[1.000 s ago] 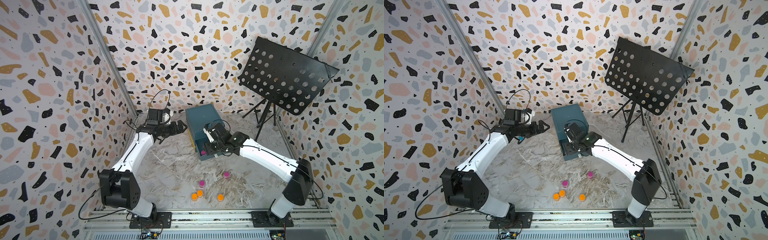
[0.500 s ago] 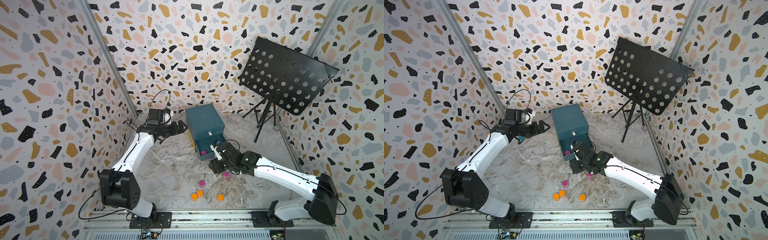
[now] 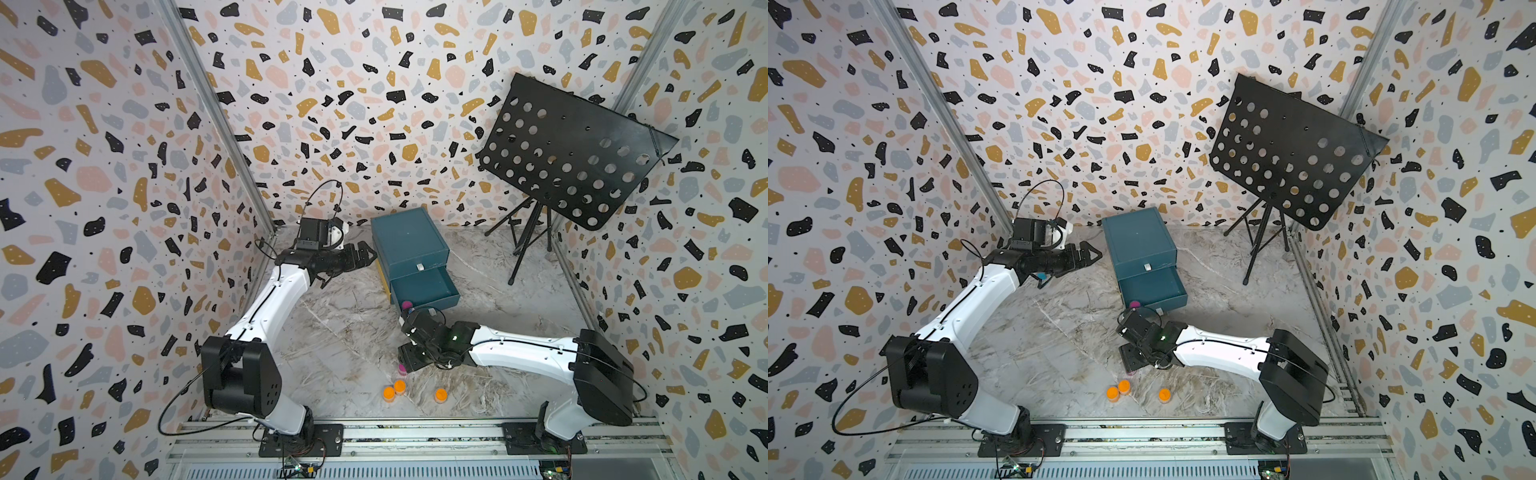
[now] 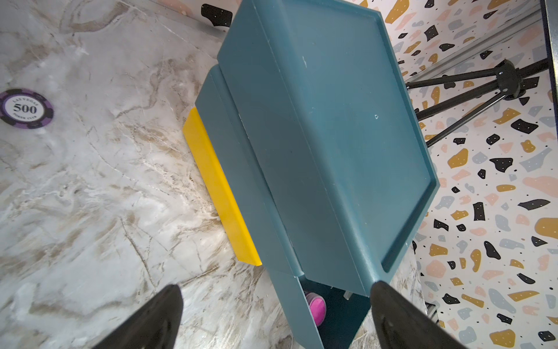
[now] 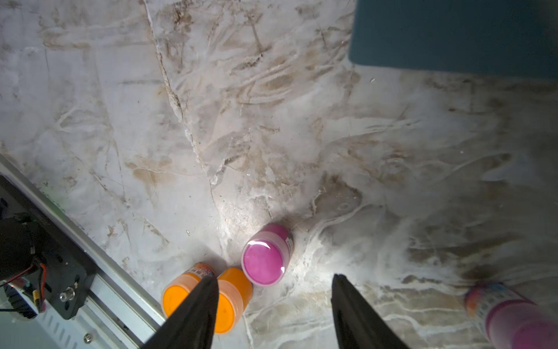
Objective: Put the paint cans in the drawer according to color
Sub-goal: Pick up the paint can at the center of the board.
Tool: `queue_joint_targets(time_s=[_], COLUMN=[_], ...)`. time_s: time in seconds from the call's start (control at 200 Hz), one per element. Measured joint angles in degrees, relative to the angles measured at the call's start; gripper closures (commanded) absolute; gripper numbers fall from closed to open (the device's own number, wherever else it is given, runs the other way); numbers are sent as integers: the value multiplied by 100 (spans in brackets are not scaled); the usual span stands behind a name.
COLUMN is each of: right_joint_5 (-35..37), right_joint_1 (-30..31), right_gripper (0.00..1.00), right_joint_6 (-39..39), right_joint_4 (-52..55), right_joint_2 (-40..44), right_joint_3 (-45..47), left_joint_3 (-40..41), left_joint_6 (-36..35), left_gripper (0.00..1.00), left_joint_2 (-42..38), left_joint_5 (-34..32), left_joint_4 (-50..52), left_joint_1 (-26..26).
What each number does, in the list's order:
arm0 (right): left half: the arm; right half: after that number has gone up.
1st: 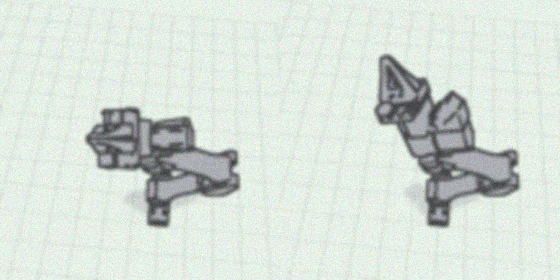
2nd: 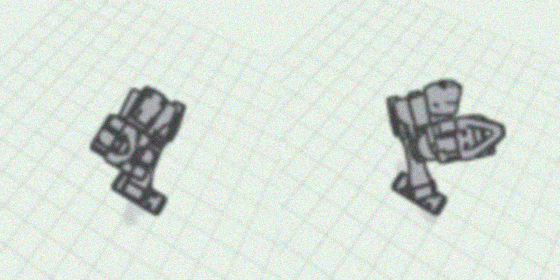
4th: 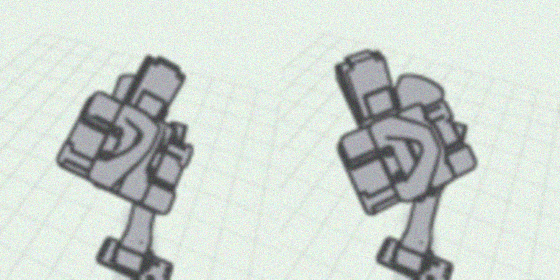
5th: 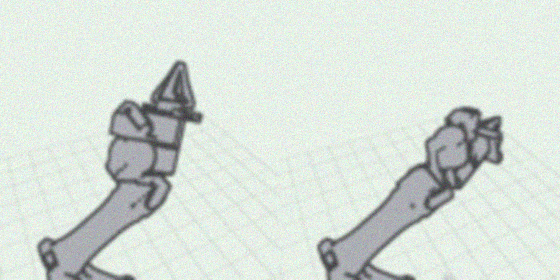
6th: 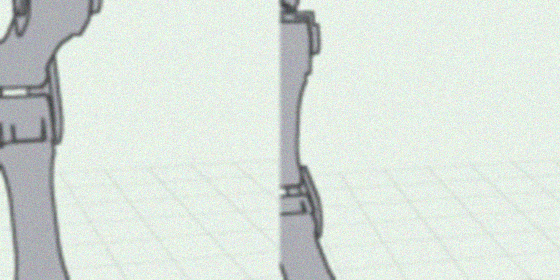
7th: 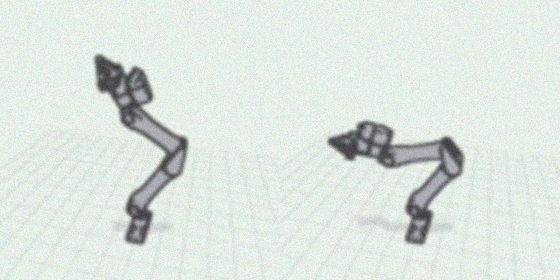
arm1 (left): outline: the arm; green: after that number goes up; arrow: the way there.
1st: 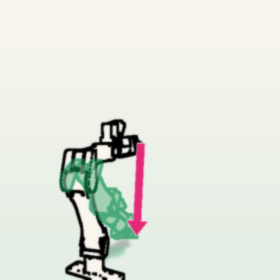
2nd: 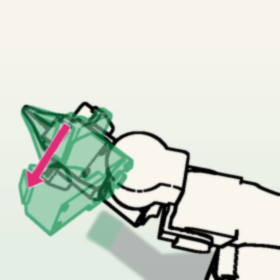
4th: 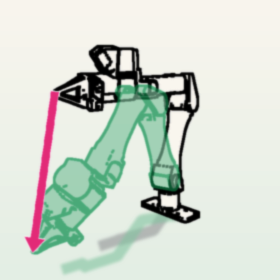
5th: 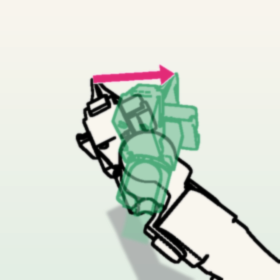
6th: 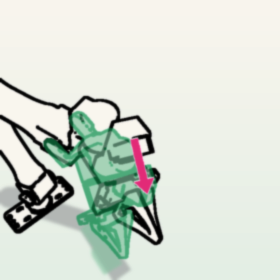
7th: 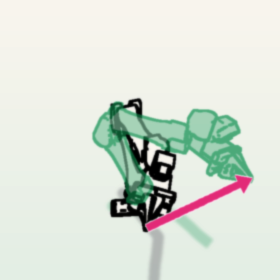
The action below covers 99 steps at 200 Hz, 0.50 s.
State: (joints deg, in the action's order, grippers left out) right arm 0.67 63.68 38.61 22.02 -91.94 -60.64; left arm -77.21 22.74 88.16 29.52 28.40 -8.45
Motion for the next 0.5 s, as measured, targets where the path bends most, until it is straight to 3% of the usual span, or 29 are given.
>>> queue_joint_targets(time_s=[0.496], right_joint_5=[-26], right_joint_1=[107], right_gripper=[36], right_joint_6=[216], right_joint_4=[-98], right_joint_2=[-603], right_joint_3=[-138], left_joint_3=[4], left_joint_6=[-9], left_gripper=[0], left_joint_2=[0], left_joint_5=[-68], left_joint_4=[52], left_joint_1=[-63])
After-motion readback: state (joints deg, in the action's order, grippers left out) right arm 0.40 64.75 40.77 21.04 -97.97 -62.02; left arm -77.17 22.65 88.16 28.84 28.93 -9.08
